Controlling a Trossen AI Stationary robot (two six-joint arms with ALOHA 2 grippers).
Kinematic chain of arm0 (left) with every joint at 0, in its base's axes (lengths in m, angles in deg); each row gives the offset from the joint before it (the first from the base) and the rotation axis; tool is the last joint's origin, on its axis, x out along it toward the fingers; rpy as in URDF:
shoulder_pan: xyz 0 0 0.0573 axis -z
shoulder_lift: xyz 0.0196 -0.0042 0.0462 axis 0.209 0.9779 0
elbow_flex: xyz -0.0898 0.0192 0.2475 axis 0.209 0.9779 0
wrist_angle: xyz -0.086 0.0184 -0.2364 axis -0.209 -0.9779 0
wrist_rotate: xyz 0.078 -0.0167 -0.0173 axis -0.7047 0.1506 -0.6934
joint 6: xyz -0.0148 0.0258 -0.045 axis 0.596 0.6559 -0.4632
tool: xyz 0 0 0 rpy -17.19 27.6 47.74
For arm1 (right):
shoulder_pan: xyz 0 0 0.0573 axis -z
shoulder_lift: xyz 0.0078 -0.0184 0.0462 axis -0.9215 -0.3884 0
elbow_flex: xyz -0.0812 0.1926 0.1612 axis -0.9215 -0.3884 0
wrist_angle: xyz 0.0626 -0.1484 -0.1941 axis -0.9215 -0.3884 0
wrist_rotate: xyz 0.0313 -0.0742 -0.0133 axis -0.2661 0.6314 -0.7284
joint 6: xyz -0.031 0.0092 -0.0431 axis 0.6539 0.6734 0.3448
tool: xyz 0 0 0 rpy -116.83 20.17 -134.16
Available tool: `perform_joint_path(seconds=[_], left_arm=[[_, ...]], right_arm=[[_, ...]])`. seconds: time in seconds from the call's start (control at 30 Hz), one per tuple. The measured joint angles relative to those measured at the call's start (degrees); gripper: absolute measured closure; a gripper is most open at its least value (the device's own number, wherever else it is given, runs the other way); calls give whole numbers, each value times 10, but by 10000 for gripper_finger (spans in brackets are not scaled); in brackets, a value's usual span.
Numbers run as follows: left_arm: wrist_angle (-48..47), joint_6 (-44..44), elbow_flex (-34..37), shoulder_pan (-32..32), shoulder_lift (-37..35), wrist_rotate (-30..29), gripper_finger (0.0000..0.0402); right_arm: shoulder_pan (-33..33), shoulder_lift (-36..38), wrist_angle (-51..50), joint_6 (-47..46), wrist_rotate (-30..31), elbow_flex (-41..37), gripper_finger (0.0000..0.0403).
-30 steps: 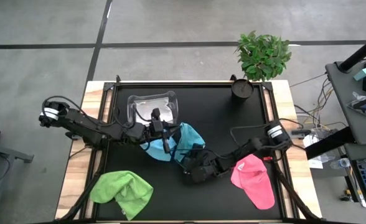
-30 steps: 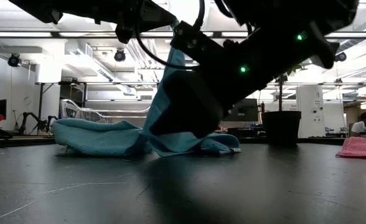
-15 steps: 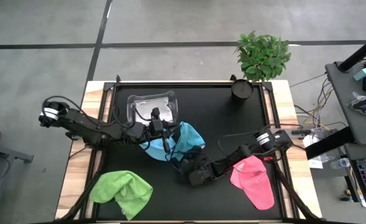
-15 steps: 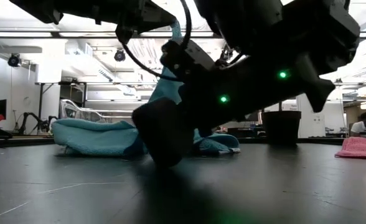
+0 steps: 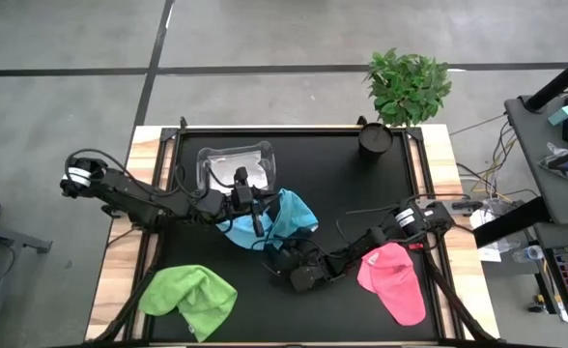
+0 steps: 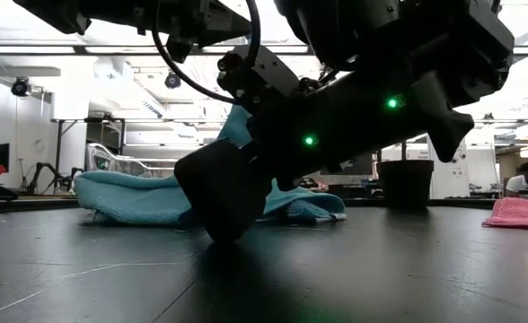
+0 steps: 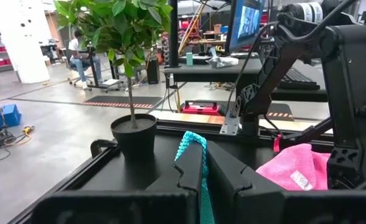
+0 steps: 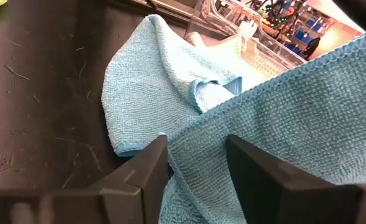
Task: Fold microfiber towels
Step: Fold the right blue microfiber cloth
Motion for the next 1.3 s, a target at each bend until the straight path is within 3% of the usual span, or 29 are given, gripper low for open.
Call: perform_joint_path(seconds=[0.3,0.4,0.53,0.63,0.83,0.93,1.13,1.3], left_arm=[[0,-13,2,0,0,0,402],[0,-16,2,3,0,1,401],[0,-17,0,12,0,2,402],[-1,-15,1,13,-5,4,402],[-27,-15,3,12,-10,-3,402],[-29,-15,4,12,-13,-21,402],[-31,-15,7,12,-13,-24,402],[-33,-15,10,12,-13,-24,401]], right_arm=[[6,9,-8,32,23,0,378],[6,19,-16,62,48,-1,390],[1,49,-95,83,132,-7,394],[-8,83,-189,27,154,-11,394],[-30,165,-431,-169,148,-12,394],[-37,221,-511,-201,115,-12,394],[-38,324,-595,-227,-35,-27,394],[-46,407,-603,-233,-69,-61,394]])
